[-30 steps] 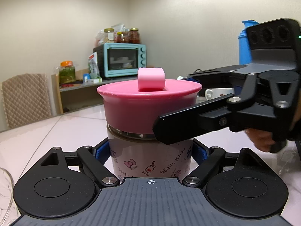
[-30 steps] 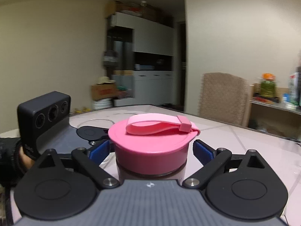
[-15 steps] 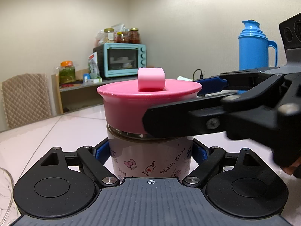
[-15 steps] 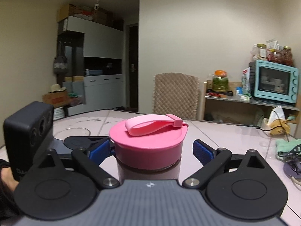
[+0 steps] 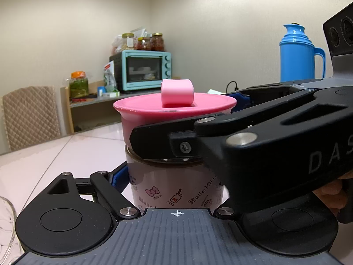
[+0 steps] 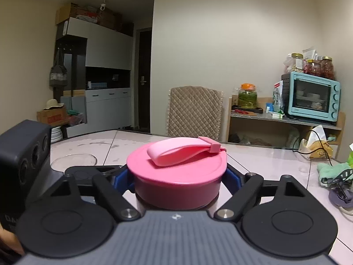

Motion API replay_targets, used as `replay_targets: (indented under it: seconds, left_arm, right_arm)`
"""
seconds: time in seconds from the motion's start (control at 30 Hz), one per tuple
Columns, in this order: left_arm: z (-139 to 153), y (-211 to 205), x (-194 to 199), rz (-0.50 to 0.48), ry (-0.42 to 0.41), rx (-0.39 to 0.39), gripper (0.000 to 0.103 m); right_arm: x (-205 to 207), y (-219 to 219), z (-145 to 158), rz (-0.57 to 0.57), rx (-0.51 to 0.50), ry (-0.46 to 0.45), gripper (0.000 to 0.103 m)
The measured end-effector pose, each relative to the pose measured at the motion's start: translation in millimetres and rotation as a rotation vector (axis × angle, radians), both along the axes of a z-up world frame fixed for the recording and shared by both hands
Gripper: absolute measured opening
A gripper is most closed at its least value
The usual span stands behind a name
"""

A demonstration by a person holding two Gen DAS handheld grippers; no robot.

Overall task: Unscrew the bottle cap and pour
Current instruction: 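Regrip the cap with the right gripper and twist it again, then regrip the pink cap with the right gripper and twist it again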

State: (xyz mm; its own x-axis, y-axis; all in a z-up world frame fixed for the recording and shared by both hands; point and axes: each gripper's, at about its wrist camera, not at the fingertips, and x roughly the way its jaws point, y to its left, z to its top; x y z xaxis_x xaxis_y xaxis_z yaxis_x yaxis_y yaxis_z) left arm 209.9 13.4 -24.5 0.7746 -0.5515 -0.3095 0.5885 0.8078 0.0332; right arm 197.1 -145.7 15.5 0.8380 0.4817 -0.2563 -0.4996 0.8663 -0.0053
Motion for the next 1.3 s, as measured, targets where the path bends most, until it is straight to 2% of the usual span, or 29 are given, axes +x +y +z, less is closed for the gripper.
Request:
replay_targets:
  seconds: [0.13,0.33,0.5,0.57,0.63,0.67,1.0,1.3]
  left_arm:
    - [0.0,0.0,-0.2,0.0,0.001,-0.001,0.09]
    - [0.1,0.3,-1.3,0.0,0.0,0.0,0.09]
    - [0.0,1.7,-1.0,0.0,0.001,-0.001,0.089]
    - [0.0,0.9,-1.4,0.0,0.0,-0.001,0.09]
    - [-0.1,1.0,-1.4,-0.001,0.001,-0.002,0.09]
    - [-0.2,1.2,-1.5,0.0,0.001,-0.002,0.09]
    - [-0.1,-0.9,-3.0,-0.001,0.001,-0.002,0.09]
    - [-0.1,-1.7,-2.8,-0.001,0.001,-0.002,0.09]
  right_arm:
    - [6.2,-10.8,-0.8,0.09,-0.013,-0.012,0.085]
    - [43.5,-50.3,0.1,0.425,0.012,0.017,0.085]
    - [61.9,-61.0,4.0,0.566,-0.003,0.019,0.085]
    - [59.6,-60.6,5.1,0.553,-0.006,0.017,0.086]
    - [52.1,-58.5,6.1,0.486,-0.008,0.01,0.1]
    - [48.0,-56.6,7.0,0.468,-0.006,0.006,0.101]
    - [4.2,-40.8,12.2,0.182,0.007,-0.004,0.101]
    - [-3.1,-18.1,5.2,0.078,0.009,-0.01,0.1]
